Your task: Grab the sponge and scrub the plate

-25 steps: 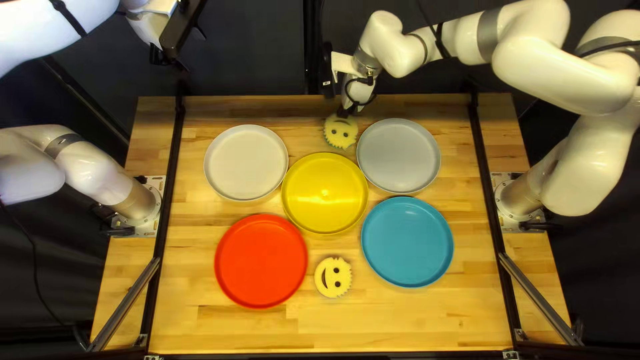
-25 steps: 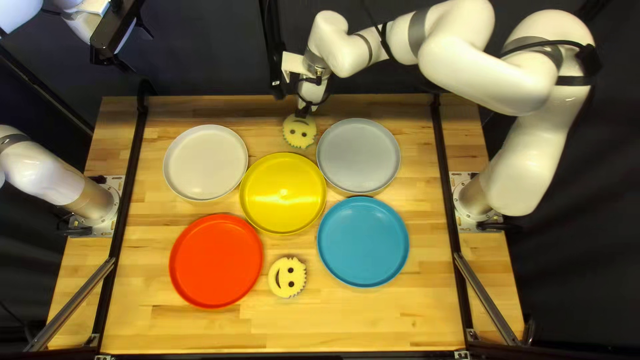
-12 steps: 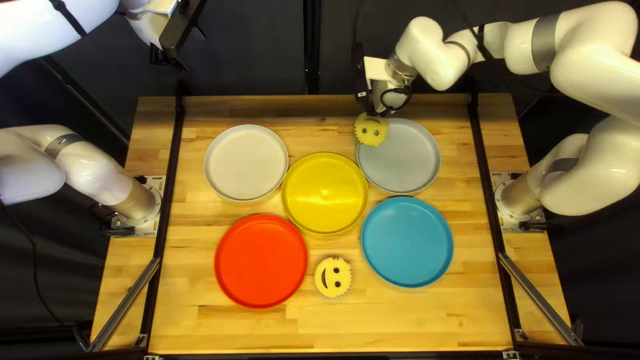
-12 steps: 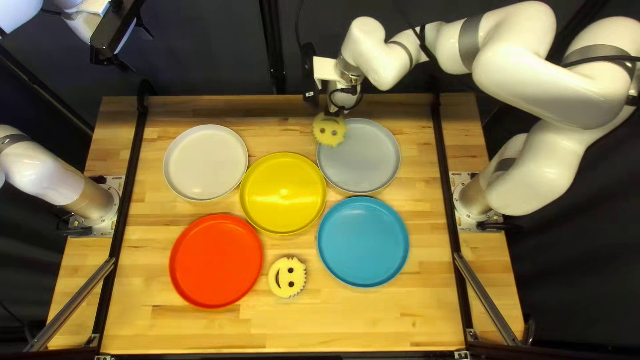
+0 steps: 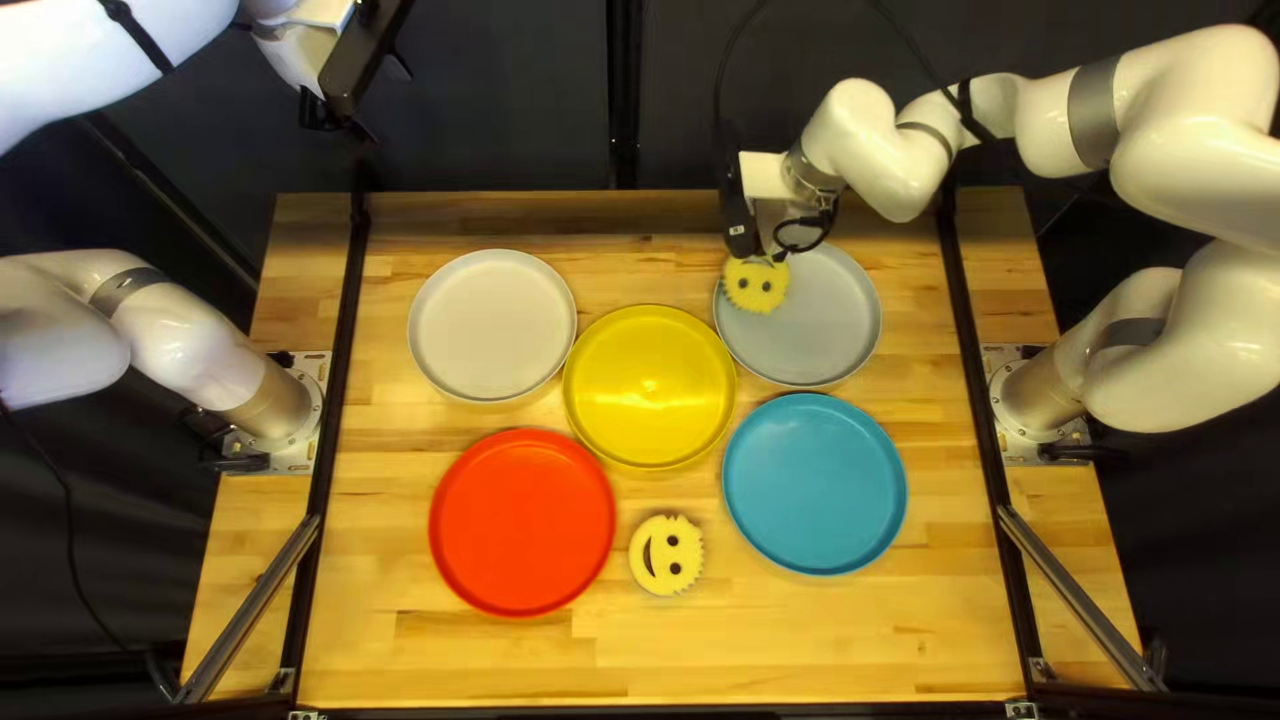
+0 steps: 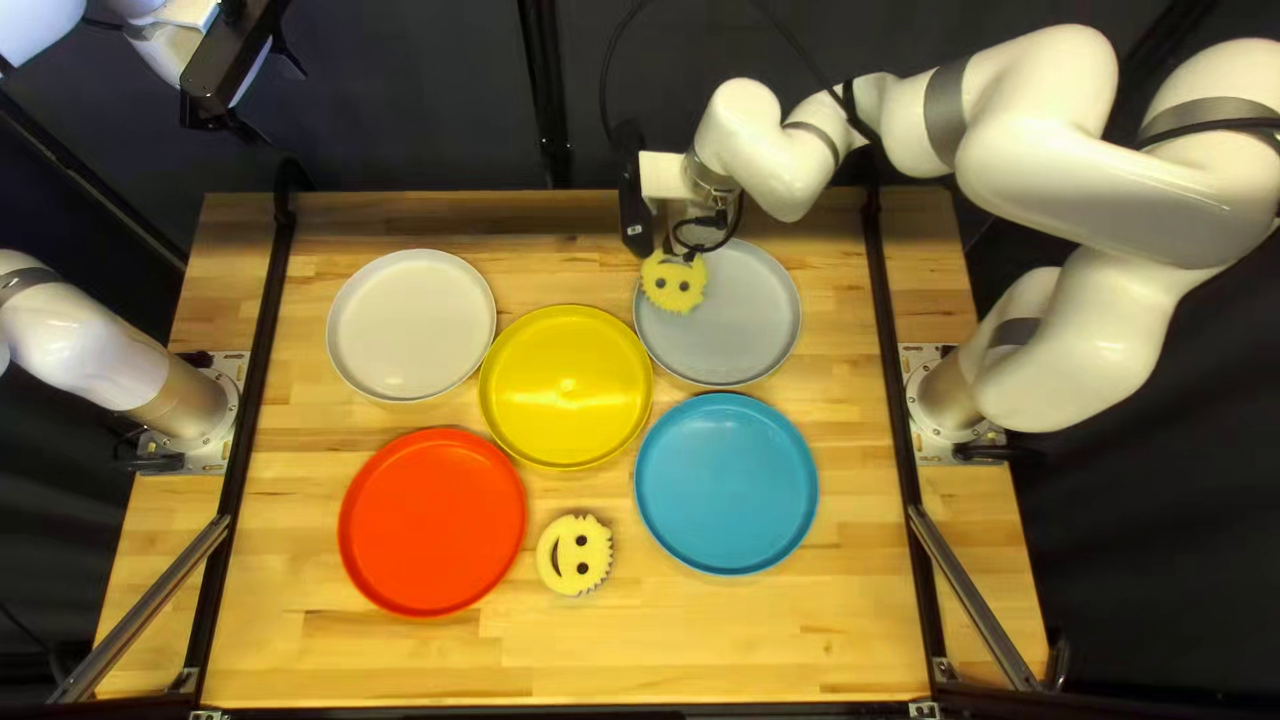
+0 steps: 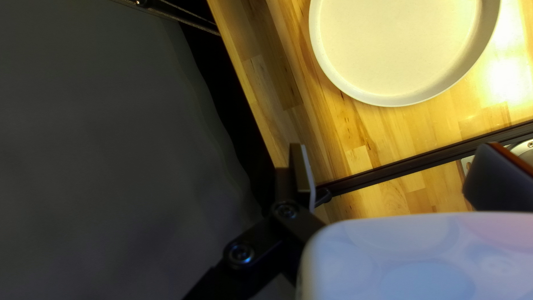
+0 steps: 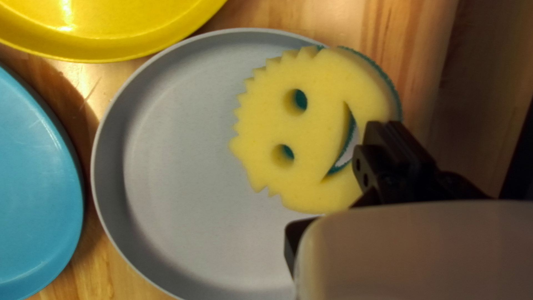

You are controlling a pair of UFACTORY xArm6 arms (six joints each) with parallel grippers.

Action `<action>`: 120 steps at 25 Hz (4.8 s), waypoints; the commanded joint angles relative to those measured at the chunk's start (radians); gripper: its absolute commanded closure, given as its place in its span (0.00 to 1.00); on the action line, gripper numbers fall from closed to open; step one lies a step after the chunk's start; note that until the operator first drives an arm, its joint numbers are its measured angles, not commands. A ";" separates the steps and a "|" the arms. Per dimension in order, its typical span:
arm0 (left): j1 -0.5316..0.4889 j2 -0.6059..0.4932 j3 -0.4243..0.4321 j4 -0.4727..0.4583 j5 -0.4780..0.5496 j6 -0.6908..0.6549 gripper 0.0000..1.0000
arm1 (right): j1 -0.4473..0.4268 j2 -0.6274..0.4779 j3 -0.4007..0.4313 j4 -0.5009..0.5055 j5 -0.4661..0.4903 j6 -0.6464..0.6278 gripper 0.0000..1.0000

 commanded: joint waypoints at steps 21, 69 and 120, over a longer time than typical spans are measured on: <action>0.000 0.000 0.000 0.000 0.000 0.000 0.00 | -0.111 0.118 -0.111 -0.011 0.027 -0.070 1.00; 0.000 0.000 0.000 0.000 0.000 0.000 0.00 | -0.023 0.053 0.001 -0.116 -0.047 0.100 1.00; 0.000 0.000 0.000 0.000 0.000 0.000 0.00 | -0.062 -0.144 0.263 -0.300 -0.153 0.165 1.00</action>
